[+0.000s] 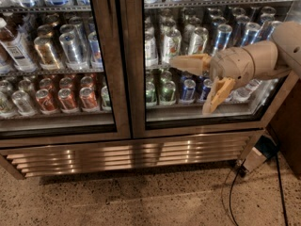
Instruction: Open left fridge door
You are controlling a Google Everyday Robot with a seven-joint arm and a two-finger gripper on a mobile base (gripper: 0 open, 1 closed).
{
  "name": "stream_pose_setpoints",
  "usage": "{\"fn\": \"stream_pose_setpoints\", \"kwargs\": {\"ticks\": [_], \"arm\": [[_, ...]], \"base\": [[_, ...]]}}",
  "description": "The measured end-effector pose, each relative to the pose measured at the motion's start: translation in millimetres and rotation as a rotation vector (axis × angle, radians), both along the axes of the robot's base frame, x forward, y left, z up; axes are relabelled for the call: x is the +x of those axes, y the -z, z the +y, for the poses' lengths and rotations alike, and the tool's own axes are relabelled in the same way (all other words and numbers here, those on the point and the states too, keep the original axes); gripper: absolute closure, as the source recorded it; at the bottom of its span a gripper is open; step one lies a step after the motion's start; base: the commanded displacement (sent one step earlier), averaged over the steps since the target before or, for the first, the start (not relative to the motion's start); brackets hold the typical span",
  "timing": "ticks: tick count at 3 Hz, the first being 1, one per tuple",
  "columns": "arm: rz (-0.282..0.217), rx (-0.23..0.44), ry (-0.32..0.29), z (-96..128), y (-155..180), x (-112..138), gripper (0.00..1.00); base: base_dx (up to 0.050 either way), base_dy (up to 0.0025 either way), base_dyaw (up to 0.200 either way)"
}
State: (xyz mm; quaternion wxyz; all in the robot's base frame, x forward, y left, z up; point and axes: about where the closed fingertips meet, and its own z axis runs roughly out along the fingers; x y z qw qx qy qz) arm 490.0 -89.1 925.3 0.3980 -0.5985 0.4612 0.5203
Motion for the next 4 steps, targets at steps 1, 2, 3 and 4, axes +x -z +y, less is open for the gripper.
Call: {"fn": "stream_pose_setpoints", "kwargs": {"ticks": [1,2,3,4], "arm": [[-0.072,-0.034,0.012,16,-53,-10,0.0],[-0.072,-0.032,0.012,17,-54,-10,0.0],[-0.024,0.138,-0.059,25,-53,-10,0.0],[0.018,0.245,-0.076,27,-61,-4,0.0]], "base": [[0.0,0.0,0.0],[0.0,0.0,0.0],[0.0,0.0,0.0],[0.0,0.0,0.0]]}}
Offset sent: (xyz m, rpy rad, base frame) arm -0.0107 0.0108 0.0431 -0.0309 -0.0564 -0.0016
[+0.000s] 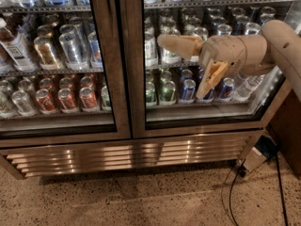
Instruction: Open left fridge door
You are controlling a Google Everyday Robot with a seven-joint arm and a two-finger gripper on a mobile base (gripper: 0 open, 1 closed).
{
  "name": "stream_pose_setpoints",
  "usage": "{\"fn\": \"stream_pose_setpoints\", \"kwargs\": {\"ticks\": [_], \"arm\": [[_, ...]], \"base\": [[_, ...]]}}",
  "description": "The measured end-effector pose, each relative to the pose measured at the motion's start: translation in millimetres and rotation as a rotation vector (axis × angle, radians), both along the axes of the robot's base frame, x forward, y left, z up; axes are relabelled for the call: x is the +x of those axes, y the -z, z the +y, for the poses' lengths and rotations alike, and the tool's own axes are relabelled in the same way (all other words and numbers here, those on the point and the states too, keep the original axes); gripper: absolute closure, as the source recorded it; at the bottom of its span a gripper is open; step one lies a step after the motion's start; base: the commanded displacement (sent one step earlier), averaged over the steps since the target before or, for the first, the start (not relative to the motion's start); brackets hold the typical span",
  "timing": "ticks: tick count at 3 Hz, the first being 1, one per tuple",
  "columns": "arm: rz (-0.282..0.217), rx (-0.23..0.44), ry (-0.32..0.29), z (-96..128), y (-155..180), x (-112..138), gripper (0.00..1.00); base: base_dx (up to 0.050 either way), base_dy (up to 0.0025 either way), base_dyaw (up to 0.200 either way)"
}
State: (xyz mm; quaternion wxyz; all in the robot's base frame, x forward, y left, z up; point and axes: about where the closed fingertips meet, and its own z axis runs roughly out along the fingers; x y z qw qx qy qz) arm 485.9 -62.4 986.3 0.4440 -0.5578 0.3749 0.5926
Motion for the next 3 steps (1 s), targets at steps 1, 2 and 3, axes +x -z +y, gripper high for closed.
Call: {"fn": "stream_pose_setpoints", "kwargs": {"ticks": [1,2,3], "arm": [[-0.002,-0.001,0.002,1,-1,0,0.0],[-0.011,-0.09,0.087,6,2,2,0.0],[-0.091,-0.269,0.23,20,0,1,0.0]], "base": [[0.0,0.0,0.0],[0.0,0.0,0.0],[0.0,0.0,0.0]]}}
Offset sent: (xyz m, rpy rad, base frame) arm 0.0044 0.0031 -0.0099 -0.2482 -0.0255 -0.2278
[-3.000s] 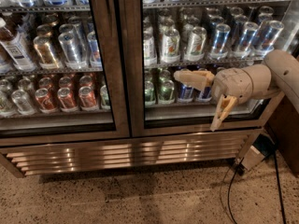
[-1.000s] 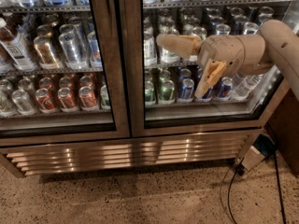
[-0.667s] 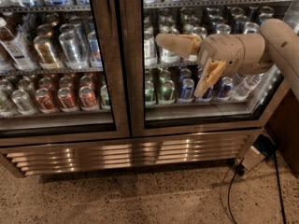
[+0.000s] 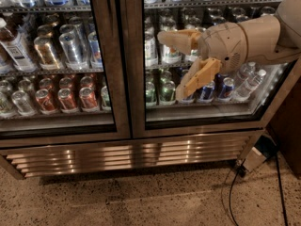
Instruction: Open left fridge door
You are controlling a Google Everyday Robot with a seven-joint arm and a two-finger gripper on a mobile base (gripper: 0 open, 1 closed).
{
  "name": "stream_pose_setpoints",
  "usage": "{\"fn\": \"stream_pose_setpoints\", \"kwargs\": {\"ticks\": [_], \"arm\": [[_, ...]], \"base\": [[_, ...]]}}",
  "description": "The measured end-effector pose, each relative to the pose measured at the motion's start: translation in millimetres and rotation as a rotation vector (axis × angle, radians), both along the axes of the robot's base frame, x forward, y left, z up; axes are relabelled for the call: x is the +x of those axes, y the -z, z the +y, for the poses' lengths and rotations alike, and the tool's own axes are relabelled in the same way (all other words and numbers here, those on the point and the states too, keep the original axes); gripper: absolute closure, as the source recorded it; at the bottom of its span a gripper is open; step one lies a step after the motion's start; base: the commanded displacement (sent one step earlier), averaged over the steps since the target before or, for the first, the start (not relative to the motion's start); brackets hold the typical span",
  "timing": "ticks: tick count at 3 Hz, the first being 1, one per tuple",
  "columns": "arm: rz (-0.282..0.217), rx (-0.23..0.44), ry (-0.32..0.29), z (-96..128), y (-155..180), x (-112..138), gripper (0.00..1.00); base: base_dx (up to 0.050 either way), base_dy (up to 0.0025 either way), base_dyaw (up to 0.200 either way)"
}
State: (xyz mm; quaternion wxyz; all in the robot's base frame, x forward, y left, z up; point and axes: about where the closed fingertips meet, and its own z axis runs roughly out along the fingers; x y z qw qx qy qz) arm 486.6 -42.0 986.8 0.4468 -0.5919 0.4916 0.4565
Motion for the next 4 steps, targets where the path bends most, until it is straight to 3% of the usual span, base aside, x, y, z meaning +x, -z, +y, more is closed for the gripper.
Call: {"fn": "stream_pose_setpoints", "kwargs": {"ticks": [1,3,4], "arm": [[0.0,0.0,0.0,0.0,0.0,0.0,0.0],[-0.052,0.082,0.151,4.7,1.0,0.3,0.0],[-0.052,0.082,0.151,4.7,1.0,0.4,0.0]], "base": [[0.0,0.0,0.0],[0.0,0.0,0.0],[0.0,0.0,0.0]]}}
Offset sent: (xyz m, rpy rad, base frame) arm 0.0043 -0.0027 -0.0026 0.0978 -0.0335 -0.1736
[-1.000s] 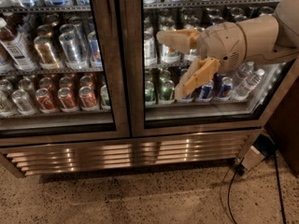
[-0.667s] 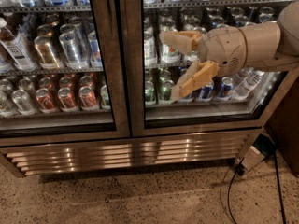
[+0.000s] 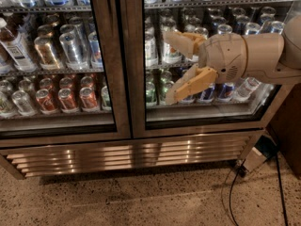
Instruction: Open left fridge door
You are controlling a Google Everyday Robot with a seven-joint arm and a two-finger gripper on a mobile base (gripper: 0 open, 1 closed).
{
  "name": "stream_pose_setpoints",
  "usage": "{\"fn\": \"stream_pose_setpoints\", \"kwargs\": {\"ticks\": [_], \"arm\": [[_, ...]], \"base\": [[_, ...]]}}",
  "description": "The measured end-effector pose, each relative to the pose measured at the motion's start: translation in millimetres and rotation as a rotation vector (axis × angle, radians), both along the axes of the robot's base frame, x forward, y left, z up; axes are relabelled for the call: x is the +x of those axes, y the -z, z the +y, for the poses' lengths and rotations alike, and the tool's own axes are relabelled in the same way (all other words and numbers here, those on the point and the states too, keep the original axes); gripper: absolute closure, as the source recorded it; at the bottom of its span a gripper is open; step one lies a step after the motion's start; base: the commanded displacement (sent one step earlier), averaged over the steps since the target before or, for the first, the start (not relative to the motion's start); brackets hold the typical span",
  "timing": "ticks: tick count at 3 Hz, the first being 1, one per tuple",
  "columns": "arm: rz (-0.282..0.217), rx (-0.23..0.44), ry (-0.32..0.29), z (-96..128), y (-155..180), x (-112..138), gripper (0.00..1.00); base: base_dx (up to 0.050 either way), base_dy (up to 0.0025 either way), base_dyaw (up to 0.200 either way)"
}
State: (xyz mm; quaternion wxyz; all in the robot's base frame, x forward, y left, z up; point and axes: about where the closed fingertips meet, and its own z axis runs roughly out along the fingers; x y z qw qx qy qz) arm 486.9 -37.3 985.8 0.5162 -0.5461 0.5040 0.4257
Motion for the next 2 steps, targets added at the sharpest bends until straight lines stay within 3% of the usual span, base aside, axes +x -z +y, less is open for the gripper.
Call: {"fn": "stream_pose_setpoints", "kwargs": {"ticks": [1,2], "arm": [[0.022,0.002,0.027,5,-6,19,0.0],[0.064,0.008,0.075,17,-20,63,0.0]], "base": [[0.0,0.0,0.0],[0.0,0.0,0.0]]}}
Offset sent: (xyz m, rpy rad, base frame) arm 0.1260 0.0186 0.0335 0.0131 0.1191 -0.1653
